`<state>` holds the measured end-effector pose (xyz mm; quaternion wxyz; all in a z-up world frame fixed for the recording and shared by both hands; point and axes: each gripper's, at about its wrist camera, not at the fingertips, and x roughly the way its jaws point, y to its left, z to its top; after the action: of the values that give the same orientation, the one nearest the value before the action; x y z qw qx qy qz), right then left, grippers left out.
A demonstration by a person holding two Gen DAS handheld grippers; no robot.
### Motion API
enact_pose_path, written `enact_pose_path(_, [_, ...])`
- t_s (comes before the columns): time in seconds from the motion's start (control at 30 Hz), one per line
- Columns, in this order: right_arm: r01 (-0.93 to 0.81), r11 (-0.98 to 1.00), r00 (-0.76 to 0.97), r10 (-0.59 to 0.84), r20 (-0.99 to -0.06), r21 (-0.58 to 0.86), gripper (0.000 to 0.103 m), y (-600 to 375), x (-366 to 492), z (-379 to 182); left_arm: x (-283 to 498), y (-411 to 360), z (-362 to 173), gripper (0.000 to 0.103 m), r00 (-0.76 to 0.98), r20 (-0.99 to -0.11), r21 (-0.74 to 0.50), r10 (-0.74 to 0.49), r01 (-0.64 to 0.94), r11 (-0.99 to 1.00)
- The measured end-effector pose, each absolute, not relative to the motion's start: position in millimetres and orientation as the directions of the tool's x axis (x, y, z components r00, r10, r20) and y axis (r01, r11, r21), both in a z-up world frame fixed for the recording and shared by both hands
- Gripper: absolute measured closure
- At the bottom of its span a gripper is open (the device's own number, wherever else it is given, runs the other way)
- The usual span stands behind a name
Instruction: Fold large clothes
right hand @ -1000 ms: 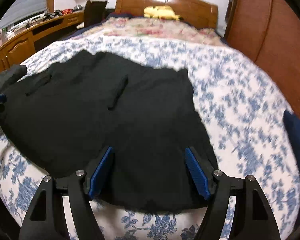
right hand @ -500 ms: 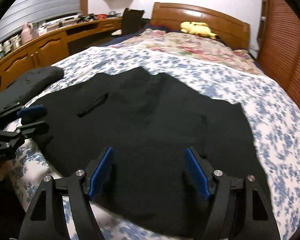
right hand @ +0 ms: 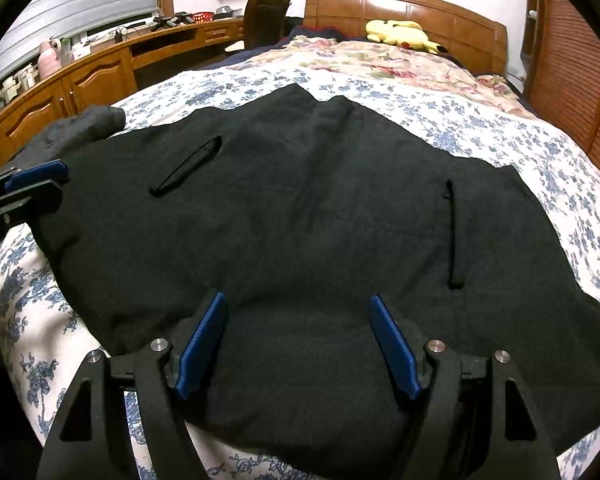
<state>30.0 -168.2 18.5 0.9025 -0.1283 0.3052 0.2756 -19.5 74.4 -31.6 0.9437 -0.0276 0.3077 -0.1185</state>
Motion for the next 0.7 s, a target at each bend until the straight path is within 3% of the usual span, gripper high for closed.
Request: enact_pose_path(0.7, [-0.573,0.816,0.7,0.441,-0.562,-0.073,0.027,-172,16,7,-52,128,-51,0.051,0.763,-0.644,-0.185,-0.066,-0.071,0.98])
